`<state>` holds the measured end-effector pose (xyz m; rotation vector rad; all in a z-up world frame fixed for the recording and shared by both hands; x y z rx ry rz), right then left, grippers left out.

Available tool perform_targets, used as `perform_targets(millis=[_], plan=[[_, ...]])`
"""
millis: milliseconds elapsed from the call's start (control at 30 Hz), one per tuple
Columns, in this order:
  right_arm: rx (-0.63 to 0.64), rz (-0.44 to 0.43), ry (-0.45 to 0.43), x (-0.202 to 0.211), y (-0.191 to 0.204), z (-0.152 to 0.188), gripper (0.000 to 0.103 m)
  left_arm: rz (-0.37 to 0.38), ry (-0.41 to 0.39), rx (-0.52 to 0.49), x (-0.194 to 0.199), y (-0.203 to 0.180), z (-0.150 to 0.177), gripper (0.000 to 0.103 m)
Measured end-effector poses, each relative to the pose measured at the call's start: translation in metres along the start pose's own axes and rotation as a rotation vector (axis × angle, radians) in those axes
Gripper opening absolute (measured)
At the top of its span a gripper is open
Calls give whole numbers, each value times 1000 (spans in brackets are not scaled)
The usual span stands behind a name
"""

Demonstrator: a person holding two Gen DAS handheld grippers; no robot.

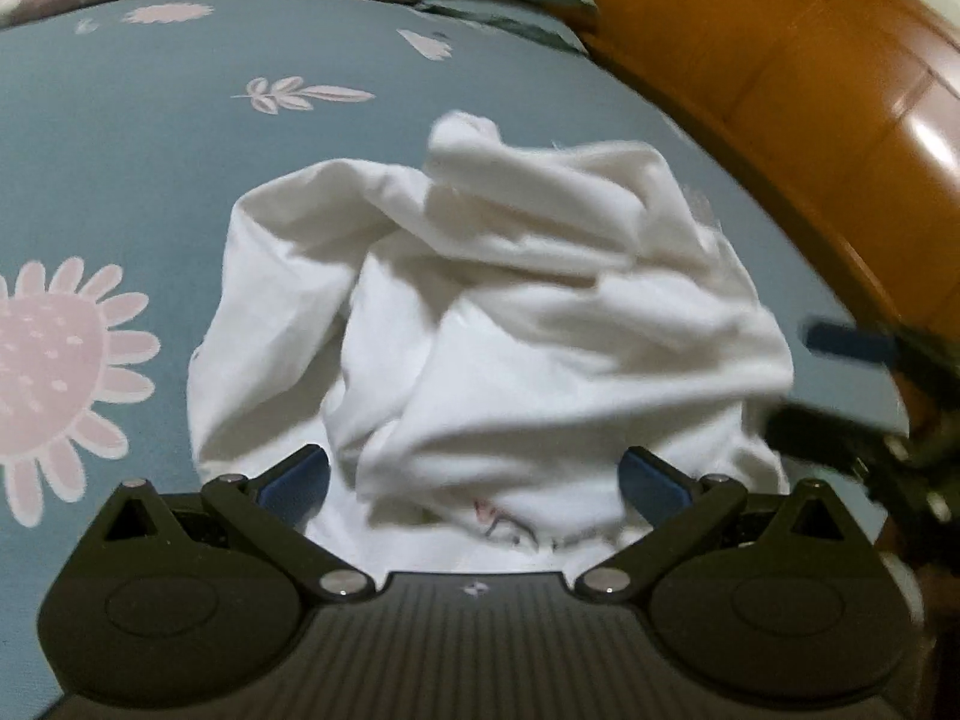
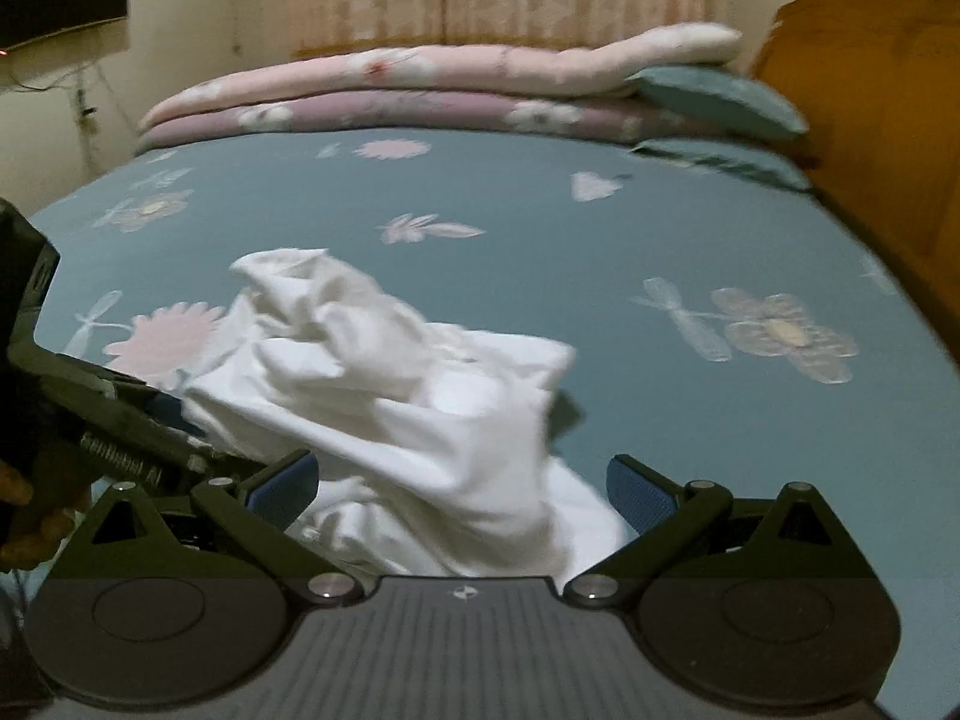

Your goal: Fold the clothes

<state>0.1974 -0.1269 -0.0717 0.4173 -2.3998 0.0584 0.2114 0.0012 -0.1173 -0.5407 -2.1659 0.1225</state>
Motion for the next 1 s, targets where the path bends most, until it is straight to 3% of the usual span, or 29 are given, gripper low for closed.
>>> perform_targets(millis=[100,267,367,433,533,600,667,733,833,1000], plan=[[-25,-73,55,-20,0,0,103,-17,9,-50,12,6,2,101],[-103,-139,143,-50,-8,15,103,-104,-84,-151,55,23,-10,95],[-139,-164,153,-55,-13,21,103,-133,-116,-226,58,24,-31,93],[-144,-178,163,-59,-15,25,103,-140,-122,-304,50,23,-44,86],[-40,-159,175,-60,-6,30,103,-171,-112,-447,33,16,-52,71],[23,-128,176,-57,2,33,103,-194,-105,-544,22,11,-57,54],[47,-104,160,-48,7,33,103,-217,-98,-641,10,6,-61,48],[35,-115,137,-37,7,32,103,-230,-97,-726,3,4,-66,48],[7,-129,100,-21,2,28,102,-205,-79,-824,-4,4,-71,48],[-42,-146,71,-5,-5,22,96,-71,-11,-936,-25,3,-80,48]])
Point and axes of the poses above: each gripper's, at about its wrist camera, not at the fingertips, and x roughly against the way its jaws point, y to its left, z to its underside, the point moved 2 cm from there along -x, roughly the way its jaws point, and after that the axes turned 3 degrees about -x, right-handed, at the moved point
